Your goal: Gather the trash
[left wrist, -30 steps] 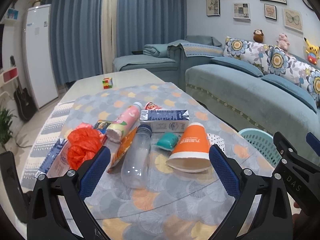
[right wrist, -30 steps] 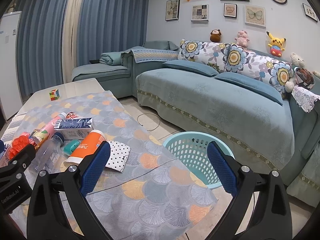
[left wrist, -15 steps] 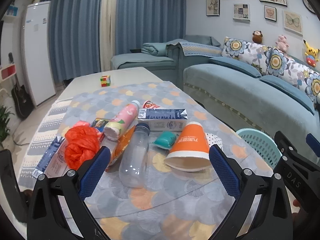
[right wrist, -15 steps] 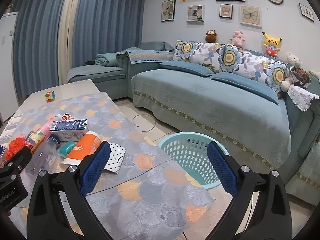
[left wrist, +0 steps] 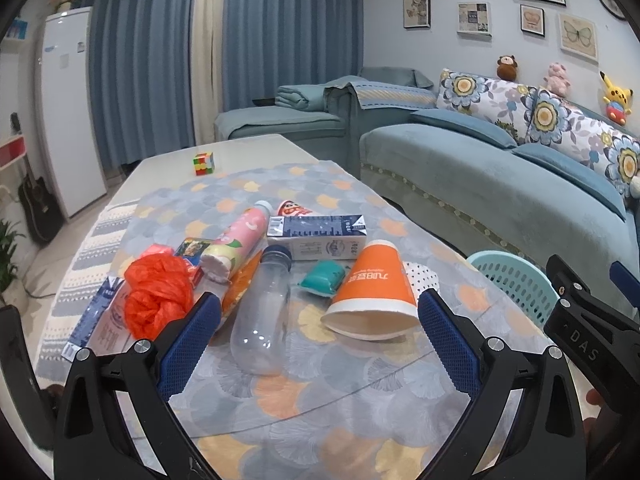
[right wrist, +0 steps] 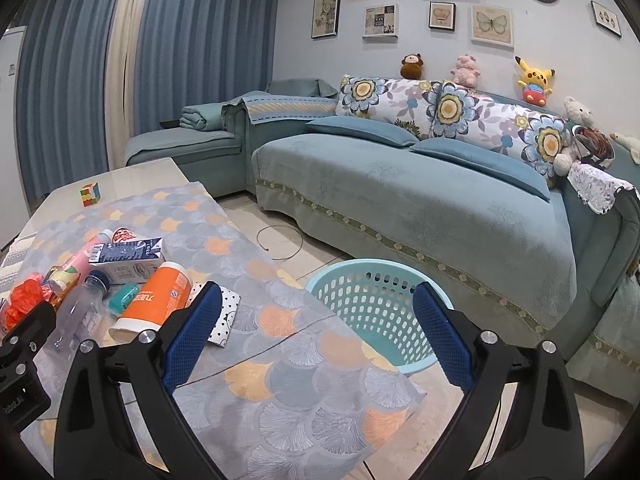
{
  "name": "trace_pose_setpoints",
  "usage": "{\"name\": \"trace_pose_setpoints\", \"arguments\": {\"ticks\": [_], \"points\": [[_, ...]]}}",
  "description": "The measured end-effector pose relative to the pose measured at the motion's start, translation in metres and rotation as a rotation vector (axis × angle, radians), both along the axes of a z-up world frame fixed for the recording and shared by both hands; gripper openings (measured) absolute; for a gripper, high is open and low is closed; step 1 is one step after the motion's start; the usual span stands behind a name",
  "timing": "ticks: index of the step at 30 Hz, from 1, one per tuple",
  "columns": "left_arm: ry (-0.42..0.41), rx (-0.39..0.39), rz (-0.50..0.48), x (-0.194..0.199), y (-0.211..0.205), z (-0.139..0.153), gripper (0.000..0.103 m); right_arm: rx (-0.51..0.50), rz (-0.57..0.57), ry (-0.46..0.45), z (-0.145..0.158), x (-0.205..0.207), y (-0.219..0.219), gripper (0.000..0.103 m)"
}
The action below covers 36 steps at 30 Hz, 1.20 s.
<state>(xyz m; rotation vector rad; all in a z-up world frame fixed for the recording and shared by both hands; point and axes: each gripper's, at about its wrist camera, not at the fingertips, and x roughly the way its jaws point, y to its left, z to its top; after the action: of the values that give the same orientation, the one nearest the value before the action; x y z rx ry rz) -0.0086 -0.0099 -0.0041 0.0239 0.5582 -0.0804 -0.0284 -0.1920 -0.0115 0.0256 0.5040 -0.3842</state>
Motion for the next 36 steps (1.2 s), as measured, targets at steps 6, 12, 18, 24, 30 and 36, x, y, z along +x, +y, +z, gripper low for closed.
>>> {"name": "trace_pose_setpoints", "arguments": {"ticks": [6, 12, 18, 24, 30, 36], "points": [[0.004, -0.006, 0.001, -0.001, -0.001, 0.000, 0.096, 0.007, 0.006, 0.003, 0.000, 0.000, 0.000, 0.089], [0.019, -0.032, 0.008, 0.000, 0.002, -0.001, 0.096, 0.013, 0.002, 0.006, 0.001, 0.000, -0.001, 0.089], [0.032, -0.048, 0.022, 0.004, 0.008, -0.001, 0.096, 0.001, 0.026, 0.023, 0.001, 0.003, 0.001, 0.077], [0.067, -0.090, 0.078, 0.010, 0.032, -0.004, 0.096, -0.012, 0.068, 0.009, 0.011, 0.008, 0.004, 0.073], [0.113, -0.252, 0.100, 0.020, 0.076, 0.003, 0.096, 0.032, 0.139, 0.057, 0.014, 0.028, -0.001, 0.055], [0.256, -0.250, 0.018, 0.055, 0.084, -0.005, 0.089, 0.075, 0.228, 0.100, 0.012, 0.057, -0.003, 0.055]]}}
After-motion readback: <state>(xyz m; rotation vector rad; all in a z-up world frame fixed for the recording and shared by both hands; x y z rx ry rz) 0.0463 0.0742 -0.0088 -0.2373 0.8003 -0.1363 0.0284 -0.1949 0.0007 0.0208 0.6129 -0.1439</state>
